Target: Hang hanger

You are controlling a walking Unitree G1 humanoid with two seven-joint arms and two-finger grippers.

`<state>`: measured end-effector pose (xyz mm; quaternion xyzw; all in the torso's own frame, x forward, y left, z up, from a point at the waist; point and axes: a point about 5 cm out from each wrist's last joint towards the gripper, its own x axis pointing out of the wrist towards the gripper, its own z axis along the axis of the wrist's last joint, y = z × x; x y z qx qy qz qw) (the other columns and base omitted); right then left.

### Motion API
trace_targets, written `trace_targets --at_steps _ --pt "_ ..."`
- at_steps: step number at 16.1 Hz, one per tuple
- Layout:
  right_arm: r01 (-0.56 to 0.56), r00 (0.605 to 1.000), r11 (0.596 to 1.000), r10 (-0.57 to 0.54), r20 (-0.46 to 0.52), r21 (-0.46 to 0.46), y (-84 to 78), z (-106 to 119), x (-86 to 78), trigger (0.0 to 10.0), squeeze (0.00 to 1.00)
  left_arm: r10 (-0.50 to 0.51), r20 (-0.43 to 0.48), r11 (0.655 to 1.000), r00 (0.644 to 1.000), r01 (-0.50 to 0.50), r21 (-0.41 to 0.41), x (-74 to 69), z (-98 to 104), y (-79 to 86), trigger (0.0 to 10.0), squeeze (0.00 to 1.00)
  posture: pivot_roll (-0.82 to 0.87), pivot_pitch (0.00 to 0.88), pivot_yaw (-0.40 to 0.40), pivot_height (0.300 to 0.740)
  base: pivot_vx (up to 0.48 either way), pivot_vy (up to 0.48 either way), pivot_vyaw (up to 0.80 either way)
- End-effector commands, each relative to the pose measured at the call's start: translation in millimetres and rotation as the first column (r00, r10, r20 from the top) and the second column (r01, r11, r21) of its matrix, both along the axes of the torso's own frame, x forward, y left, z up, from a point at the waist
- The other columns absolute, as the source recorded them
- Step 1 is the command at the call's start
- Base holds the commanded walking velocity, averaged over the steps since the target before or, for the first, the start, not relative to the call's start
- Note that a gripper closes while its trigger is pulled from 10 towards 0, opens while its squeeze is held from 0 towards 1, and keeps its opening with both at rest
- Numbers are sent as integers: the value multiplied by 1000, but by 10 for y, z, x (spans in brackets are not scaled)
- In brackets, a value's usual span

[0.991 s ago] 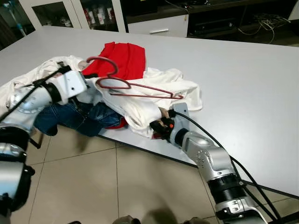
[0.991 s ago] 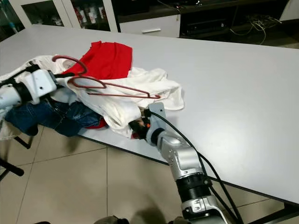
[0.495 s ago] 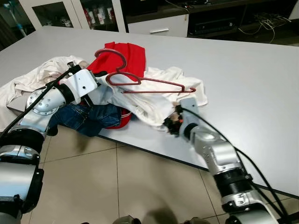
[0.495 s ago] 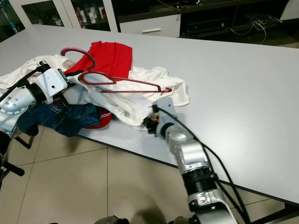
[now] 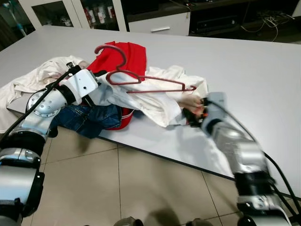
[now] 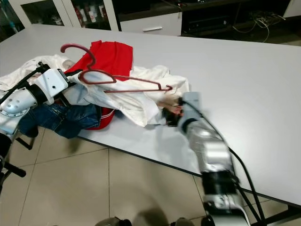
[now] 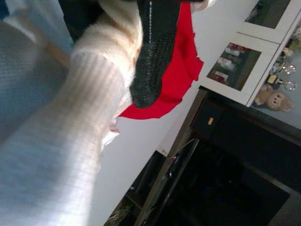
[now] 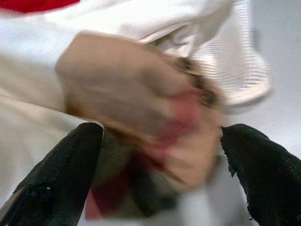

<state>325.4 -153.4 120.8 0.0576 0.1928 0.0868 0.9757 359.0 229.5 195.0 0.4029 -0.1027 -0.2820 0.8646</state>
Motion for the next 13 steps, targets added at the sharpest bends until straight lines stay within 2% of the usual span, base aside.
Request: trace_targets --at_steps 1,3,4,5,6,7,10,12,13 --pt "0 1000 999 0 0 44 -5 42 -43 10000 0 21 5 1000 1000 -21 -12 -7 -6 26 0 0 -126 41 150 740 0 0 0" --pt "-9 1000 996 9 0 93 -17 77 -106 10000 0 18 1 1000 1000 -18 -16 -2 -24 -5 0 0 -133 47 151 740 0 0 0" --pt "-14 1000 995 14 -1 103 -10 83 -118 10000 749 18 0 1000 1000 -18 -17 0 -26 -9 0 0 -133 47 151 740 0 0 0" --pt "-48 999 988 49 -3 150 65 109 -164 10000 1000 15 -5 1000 1000 -15 -17 1 -40 -26 0 0 -137 51 154 740 0 0 0" --pt "-101 994 973 105 -7 209 199 141 -227 10000 1000 11 -11 1000 1000 -12 -15 1 -60 -45 0 0 -138 53 156 740 0 0 0" --pt "-114 993 968 119 -11 224 242 152 -248 10000 1000 12 -12 1000 1000 -12 -15 0 -64 -46 0 0 -139 55 159 740 0 0 0" --pt "-188 979 939 204 -25 287 512 176 -324 10000 1000 9 -13 1000 1000 -9 -11 8 -57 -61 0 0 -139 55 159 740 0 0 0" --pt "-210 973 935 229 -36 286 583 166 -340 10000 1000 10 -14 1000 1000 -10 -7 6 -53 -49 0 0 -130 58 165 740 0 0 0" --pt "-209 970 944 233 -65 254 618 93 -331 10000 1000 11 -15 1000 1000 -11 -4 4 -48 -38 0 0 -126 56 168 740 0 0 0"
